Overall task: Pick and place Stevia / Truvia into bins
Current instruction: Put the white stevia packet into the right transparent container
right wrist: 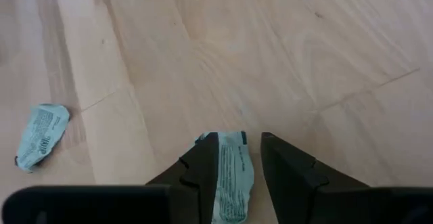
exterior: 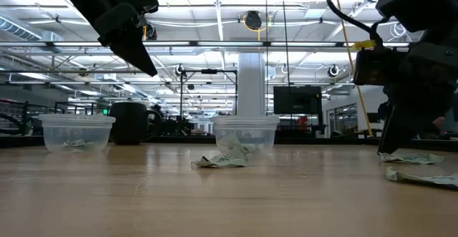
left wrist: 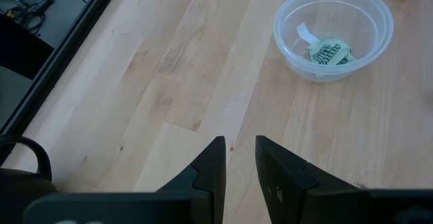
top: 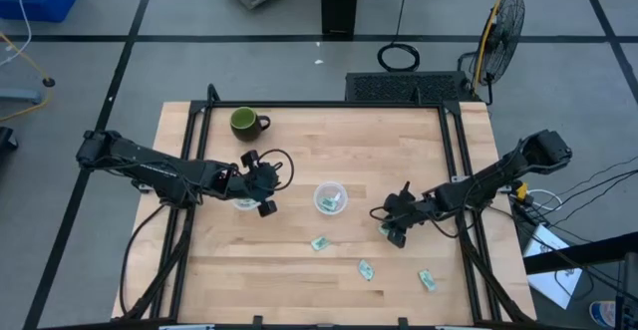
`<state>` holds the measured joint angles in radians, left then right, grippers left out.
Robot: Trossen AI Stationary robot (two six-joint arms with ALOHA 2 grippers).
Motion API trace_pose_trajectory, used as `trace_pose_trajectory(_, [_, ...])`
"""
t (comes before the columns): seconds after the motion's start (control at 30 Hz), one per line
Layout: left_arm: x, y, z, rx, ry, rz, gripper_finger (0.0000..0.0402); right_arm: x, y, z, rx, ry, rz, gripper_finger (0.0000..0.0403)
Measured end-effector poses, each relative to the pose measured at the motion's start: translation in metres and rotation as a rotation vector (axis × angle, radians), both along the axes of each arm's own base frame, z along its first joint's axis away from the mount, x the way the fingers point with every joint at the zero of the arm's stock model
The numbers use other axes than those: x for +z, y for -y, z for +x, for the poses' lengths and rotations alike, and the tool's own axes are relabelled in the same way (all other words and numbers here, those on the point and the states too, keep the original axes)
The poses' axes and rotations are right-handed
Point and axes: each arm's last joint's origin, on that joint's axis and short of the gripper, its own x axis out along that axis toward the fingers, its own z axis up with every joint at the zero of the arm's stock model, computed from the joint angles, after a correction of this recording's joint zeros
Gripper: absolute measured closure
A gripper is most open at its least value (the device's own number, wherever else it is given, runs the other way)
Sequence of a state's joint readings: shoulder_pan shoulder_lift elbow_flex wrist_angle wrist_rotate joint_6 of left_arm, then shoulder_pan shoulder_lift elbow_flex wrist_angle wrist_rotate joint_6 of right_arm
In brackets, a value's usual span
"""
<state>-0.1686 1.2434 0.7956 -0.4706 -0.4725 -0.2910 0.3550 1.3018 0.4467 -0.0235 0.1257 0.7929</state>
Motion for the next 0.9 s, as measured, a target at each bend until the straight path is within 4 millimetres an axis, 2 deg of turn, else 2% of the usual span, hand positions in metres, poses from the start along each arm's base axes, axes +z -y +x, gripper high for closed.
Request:
trace_pose_trajectory(0.37, [0.0, 0.0, 0.0, 0.001, 0.003, 0.0, 0.0314, -0.013, 0.004, -0.011, 0.003, -0.004, 0.009, 0.0311])
trace_pose_trajectory(0.5, [0.0, 0.0, 0.0, 0.001, 0.003, -0.001, 0.0314, -0.016, 0.004, -0.012, 0.015, 0.067, 0.034, 0.0337])
trace_pose_trajectory(0.67, [0.0, 0.0, 0.0, 0.001, 0.003, -0.001, 0.0314, -0.02, 0.005, -0.016, 0.017, 0.098, 0.045, 0.0394])
trace_pose_trajectory(0.77, [0.0, 0.0, 0.0, 0.001, 0.004, 0.0, 0.0314, -0.021, 0.005, -0.016, 0.044, 0.13, 0.043, 0.0396])
trace_pose_trajectory(0.9, [0.0, 0.0, 0.0, 0.001, 0.004, -0.001, 0.0314, -0.016, 0.003, -0.011, 0.163, 0.228, -0.013, 0.0401])
